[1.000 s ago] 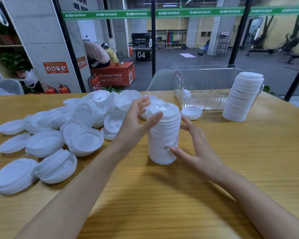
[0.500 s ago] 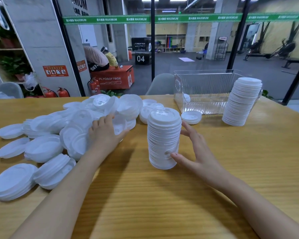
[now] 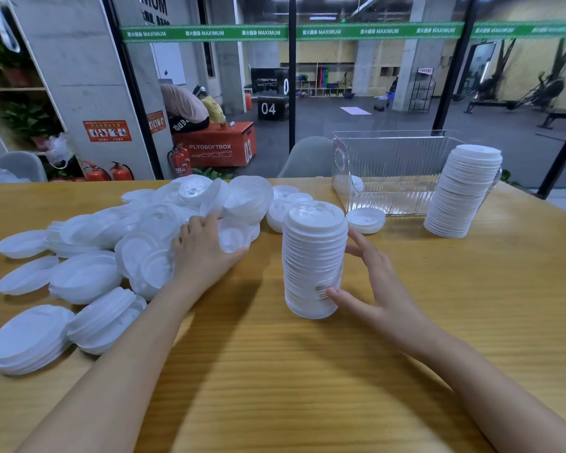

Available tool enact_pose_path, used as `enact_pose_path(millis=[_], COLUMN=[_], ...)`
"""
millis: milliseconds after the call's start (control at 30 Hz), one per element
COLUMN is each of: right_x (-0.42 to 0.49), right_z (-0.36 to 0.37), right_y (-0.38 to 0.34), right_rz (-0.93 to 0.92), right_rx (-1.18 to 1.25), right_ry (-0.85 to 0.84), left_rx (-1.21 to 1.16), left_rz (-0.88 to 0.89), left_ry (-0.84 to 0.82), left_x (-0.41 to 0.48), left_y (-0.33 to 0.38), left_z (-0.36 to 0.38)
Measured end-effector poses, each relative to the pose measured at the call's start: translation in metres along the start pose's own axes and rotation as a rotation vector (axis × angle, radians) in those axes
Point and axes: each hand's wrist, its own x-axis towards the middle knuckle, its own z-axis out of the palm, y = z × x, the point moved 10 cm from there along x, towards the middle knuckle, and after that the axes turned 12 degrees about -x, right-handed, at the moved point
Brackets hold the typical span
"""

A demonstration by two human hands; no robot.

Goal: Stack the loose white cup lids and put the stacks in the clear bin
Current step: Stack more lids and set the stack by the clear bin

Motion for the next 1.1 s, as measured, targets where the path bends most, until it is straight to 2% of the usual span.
enact_pose_path(millis=[167,433,600,733,867,967,1100], right_x=[0.000,0.001,0.001,0.001,0.001,0.001,0.001], right_z=[0.001,0.002,0.003,0.004,0.003,0.003,0.003], right_y=[0.001,0.002,0.003,0.004,0.005,0.005,0.006], right_rz=[-0.002,-0.004,-0.012,-0.011,-0.015,-0.013,-0.018], right_rx=[0.001,0.004,-0.002,-0.005,-0.016,-0.015,-0.017], right_ry=[-0.005,-0.003,-0.002,-0.003,-0.002,-0.003,0.007], left_rx=[-0.322,-0.598,-0.622,-0.764,-1.031,-1.106,-1.007], left_rz=[-0.053,-0.012,0.017,0.030,0.069,0.099,0.159], left_ry=[-0.071,-0.129,-0.074,-0.012,0.041,-0.090,-0.257], left_x=[-0.003,-0.012,-0.016,-0.020,-0.033,-0.042,-0.051], left_y=[0.010,0.032,0.039,0.046,0.068,0.091,0.117], left_z=[-0.004,-0.010,-0.020,-0.036,-0.053,-0.041,-0.018])
